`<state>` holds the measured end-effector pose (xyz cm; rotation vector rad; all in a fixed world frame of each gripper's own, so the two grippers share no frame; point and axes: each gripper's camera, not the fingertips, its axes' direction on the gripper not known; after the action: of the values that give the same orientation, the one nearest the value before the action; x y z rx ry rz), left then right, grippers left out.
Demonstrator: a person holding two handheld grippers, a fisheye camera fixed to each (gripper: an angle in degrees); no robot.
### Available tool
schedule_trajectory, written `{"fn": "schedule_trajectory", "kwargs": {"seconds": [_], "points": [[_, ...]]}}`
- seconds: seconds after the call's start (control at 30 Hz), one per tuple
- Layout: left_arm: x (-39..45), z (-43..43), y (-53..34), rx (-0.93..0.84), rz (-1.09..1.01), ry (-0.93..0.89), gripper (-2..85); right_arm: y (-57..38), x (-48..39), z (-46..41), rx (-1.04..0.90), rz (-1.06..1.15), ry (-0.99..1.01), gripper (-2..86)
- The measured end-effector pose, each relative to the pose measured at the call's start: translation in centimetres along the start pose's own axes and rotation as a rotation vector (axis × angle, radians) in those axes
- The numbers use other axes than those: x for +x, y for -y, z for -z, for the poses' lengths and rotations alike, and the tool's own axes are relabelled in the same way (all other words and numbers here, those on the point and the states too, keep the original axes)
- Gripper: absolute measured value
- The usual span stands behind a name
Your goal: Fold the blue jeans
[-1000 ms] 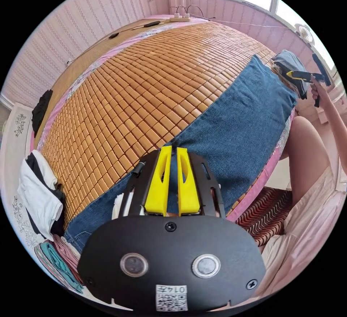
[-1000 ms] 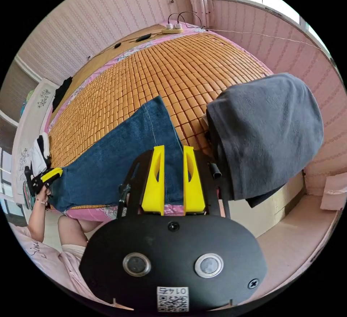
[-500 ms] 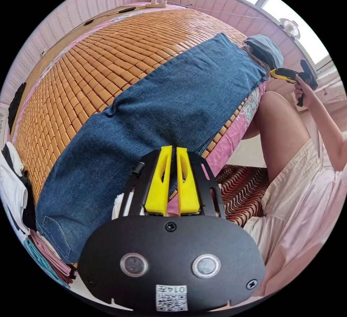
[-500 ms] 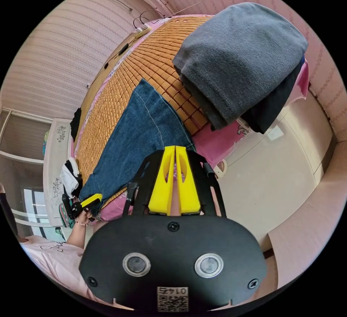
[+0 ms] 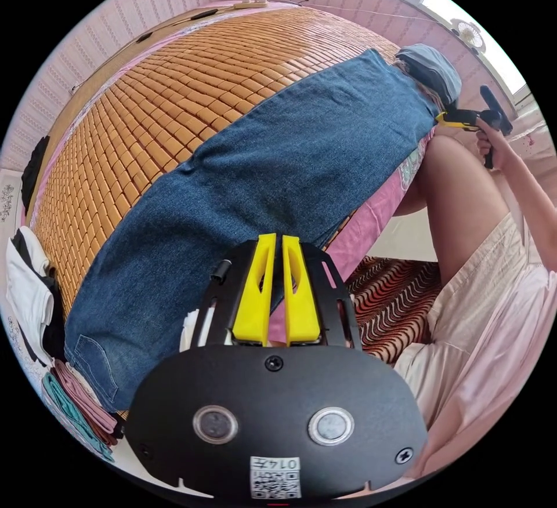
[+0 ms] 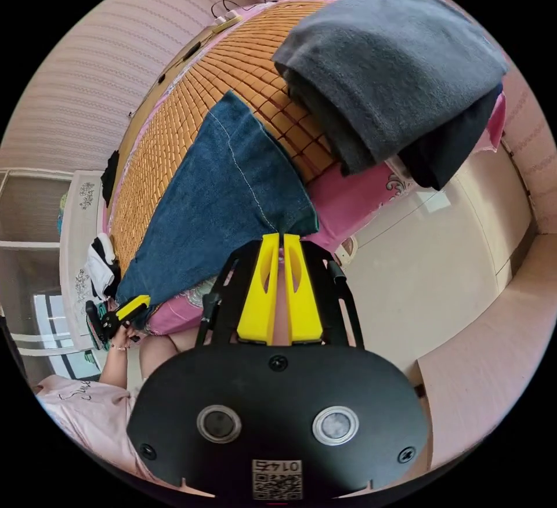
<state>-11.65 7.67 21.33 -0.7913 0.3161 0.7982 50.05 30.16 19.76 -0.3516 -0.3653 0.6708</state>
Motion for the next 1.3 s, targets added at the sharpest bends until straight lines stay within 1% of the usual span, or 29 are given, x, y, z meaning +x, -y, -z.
{"fn": "schedule_trajectory", "kwargs": {"seconds": [0.2, 0.27, 0.33, 0.37, 0.43, 0.47, 0.53, 0.57, 0.63, 0.67, 0.73, 0.8, 0.83, 0.87, 0.9, 0.93, 0.97, 1.0, 1.1, 1.2, 1.3], "points": [[-0.1, 0.1, -1.1, 0.008, 0.026, -0.027, -0.3, 0.5, -3.0, -0.7, -0.027, 0.084, -0.130, 1.3], [0.0, 0.4, -1.9, 0.030, 0.036, -0.033, -0.4, 0.5, -4.1, -0.1, -0.007, 0.099, -0.200, 1.1], [-0.6, 1.0, -3.6, 0.052, 0.074, -0.071, -0.3, 0.5, -7.7, 0.6, 0.042, 0.195, -0.333, 0.4], [-0.9, 1.2, -4.1, 0.062, 0.093, -0.078, -0.3, 0.5, -9.1, 0.5, 0.052, 0.238, -0.354, 0.3], [-2.3, 2.3, -6.5, 0.100, 0.177, -0.082, -0.2, 0.5, -16.2, -0.9, 0.067, 0.473, -0.346, 0.0], [-2.6, 2.4, -7.0, 0.099, 0.189, -0.073, -0.2, 0.4, -18.2, -1.6, 0.055, 0.539, -0.330, 0.0], [-2.9, 2.8, -8.6, 0.094, 0.206, -0.015, -0.2, -0.1, -26.6, -5.6, -0.015, 0.769, -0.260, -0.2], [-2.8, 2.8, -8.8, 0.097, 0.209, -0.012, -0.2, -0.4, -28.7, -6.8, -0.035, 0.824, -0.239, -0.2], [-1.8, 2.7, -8.7, 0.113, 0.194, -0.049, -0.2, -2.0, -36.8, -11.9, -0.101, 1.017, -0.160, -0.3], [-1.4, 2.6, -8.5, 0.116, 0.187, -0.054, -0.2, -2.5, -38.8, -13.2, -0.118, 1.060, -0.136, -0.4], [0.1, 2.1, -7.7, 0.125, 0.158, -0.008, -0.1, -4.3, -46.4, -17.6, -0.181, 1.205, -0.069, -0.4], [0.7, 1.9, -7.3, 0.139, 0.162, 0.040, -0.2, -5.4, -51.3, -20.3, -0.196, 1.288, -0.073, -0.4], [0.8, 1.9, -7.1, 0.160, 0.178, 0.061, -0.3, -6.1, -54.0, -22.1, -0.216, 1.335, -0.110, -0.4], [0.9, 1.8, -7.1, 0.164, 0.184, 0.066, -0.3, -6.4, -55.1, -23.0, -0.222, 1.359, -0.136, -0.4], [0.9, 1.1, -6.9, 0.133, 0.187, 0.064, -0.5, -6.9, -56.8, -25.0, -0.224, 1.398, -0.225, -0.4], [1.0, 0.0, -6.8, 0.068, 0.168, 0.038, -0.6, -7.1, -57.6, -27.8, -0.244, 1.428, -0.362, -0.4], [1.1, 0.1, -7.0, 0.096, 0.169, 0.043, -0.7, -7.2, -57.6, -29.0, -0.277, 1.449, -0.404, -0.4], [1.4, 0.0, -7.2, 0.091, 0.162, 0.060, -0.8, -6.9, -58.0, -29.0, -0.242, 1.463, -0.382, -0.5], [2.2, -0.1, -7.3, 0.075, 0.129, 0.081, -0.9, -5.0, -58.5, -29.5, -0.337, 1.446, -0.327, -0.5], [2.3, 0.0, -7.7, 0.065, 0.103, 0.063, -0.9, -3.1, -59.0, -30.1, -0.424, 1.405, -0.288, -0.6], [2.0, 1.1, -7.9, 0.078, 0.090, 0.003, -0.8, -2.7, -59.1, -30.0, -0.432, 1.408, -0.305, -0.6]]}}
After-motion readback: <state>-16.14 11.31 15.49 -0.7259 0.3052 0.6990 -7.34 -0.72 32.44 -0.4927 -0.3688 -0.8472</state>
